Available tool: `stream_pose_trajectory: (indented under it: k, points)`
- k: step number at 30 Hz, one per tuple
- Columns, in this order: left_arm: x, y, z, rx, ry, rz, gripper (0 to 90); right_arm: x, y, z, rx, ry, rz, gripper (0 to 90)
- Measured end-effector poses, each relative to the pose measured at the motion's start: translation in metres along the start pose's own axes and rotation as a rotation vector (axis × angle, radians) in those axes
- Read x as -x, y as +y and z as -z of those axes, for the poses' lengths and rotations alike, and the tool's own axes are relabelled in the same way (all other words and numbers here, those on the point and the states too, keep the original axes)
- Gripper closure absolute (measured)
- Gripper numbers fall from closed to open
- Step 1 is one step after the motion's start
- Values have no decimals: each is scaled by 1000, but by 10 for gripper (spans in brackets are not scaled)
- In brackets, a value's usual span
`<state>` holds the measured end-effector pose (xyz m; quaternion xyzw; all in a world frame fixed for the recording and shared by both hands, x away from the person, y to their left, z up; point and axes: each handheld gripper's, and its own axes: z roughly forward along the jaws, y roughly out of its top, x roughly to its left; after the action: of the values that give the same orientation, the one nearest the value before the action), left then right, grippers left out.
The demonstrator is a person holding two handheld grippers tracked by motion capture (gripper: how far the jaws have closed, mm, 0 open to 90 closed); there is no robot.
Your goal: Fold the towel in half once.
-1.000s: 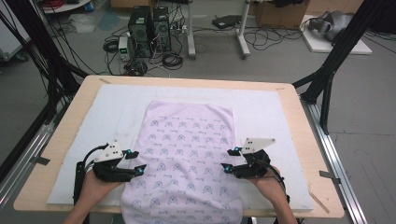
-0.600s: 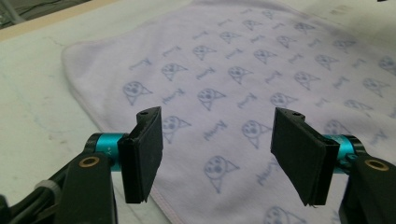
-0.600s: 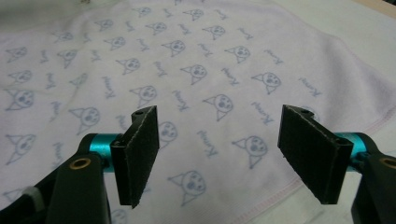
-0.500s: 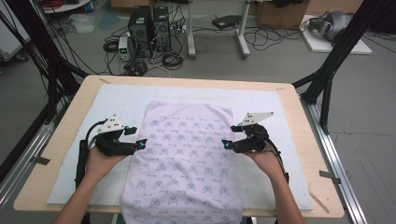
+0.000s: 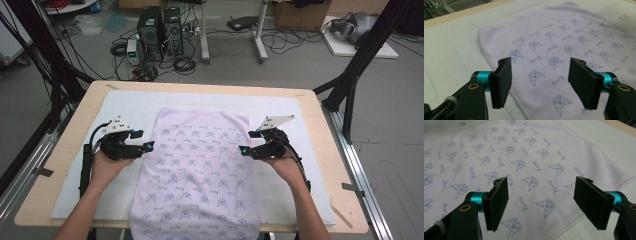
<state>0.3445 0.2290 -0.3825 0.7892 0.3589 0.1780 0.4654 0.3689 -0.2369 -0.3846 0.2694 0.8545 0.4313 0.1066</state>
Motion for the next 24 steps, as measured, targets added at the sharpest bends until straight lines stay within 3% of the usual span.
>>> stream_pose_trajectory:
  k: [11,14,17,19,23,24]
  points:
    - [-22,35,-10,-11,42,-1,381,27,27,10,-18,-52,5,279]
    - [-32,33,-23,-30,30,23,381,36,26,5,-8,-68,-14,286]
    - [-40,27,-38,-70,20,29,381,43,22,-7,-32,-80,-30,293]
    - [-45,22,-49,-85,14,42,381,48,19,-16,-28,-86,-45,337]
    - [-51,13,-68,-118,50,33,416,62,9,-36,-61,-116,-88,388]
    - [-52,11,-72,-130,77,25,437,64,6,-41,-73,-127,-96,398]
